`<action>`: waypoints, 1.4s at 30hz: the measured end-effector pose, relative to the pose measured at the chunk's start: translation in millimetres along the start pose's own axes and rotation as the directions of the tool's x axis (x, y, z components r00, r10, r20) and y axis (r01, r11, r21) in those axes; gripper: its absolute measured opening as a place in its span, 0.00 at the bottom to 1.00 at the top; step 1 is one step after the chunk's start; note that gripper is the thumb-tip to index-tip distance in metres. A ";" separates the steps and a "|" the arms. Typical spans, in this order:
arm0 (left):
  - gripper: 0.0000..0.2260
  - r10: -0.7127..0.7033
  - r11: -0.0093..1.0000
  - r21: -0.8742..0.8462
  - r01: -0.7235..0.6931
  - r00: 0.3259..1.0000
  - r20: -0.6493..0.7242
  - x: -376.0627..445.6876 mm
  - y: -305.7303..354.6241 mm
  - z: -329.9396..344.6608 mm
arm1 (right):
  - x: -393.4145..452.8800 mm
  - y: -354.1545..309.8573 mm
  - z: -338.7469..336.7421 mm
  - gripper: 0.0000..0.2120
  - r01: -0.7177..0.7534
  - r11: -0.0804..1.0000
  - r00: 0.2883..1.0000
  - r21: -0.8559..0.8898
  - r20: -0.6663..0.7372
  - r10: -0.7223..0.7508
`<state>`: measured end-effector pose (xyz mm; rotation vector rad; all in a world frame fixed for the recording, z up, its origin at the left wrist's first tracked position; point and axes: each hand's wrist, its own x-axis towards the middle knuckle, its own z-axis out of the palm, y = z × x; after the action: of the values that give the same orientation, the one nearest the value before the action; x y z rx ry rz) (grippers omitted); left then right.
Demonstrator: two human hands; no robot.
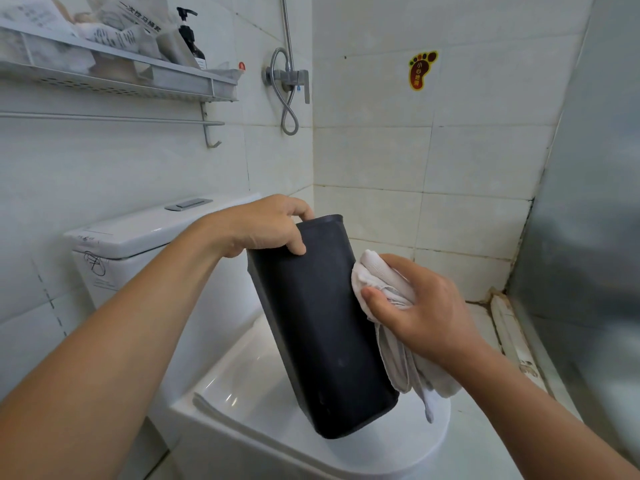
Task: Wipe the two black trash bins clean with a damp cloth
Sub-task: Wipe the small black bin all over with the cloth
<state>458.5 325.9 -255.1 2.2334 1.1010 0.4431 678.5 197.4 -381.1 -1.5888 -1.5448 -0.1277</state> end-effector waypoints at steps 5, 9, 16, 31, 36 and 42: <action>0.09 0.060 0.997 0.051 -0.058 0.997 -0.040 -2.3 4.4 8.6 | -3.9 -8.4 4.1 0.19 0.025 0.999 1.000 0.026 0.003 -0.025; 0.09 0.061 0.997 0.064 -0.051 0.984 -0.166 4.4 1.1 15.5 | -7.8 -13.3 9.9 0.25 0.070 0.996 0.997 -0.062 -0.027 -0.072; 0.09 -0.026 0.984 0.156 0.084 0.939 -0.342 17.1 -2.7 21.5 | -14.3 -18.8 27.9 0.25 0.112 0.967 0.990 -0.228 -0.054 -0.128; 0.02 -0.126 0.944 0.232 0.234 0.907 -0.401 27.4 -0.3 22.1 | -17.4 2.9 17.0 0.26 0.254 0.926 0.967 -0.280 0.106 -0.233; 0.05 -0.104 0.929 0.278 0.246 0.892 -0.440 33.7 2.5 27.6 | -13.6 12.2 11.9 0.26 0.111 0.965 0.989 -0.238 0.118 -0.084; 0.04 -0.203 0.923 0.203 0.327 0.862 -0.465 34.1 -6.8 21.4 | -43.1 9.2 23.2 0.28 0.481 0.837 0.873 -0.262 0.228 -0.431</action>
<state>486.3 348.4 -274.8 2.2177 1.7834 0.7327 665.6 181.2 -426.4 -1.4544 -2.0990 -0.5471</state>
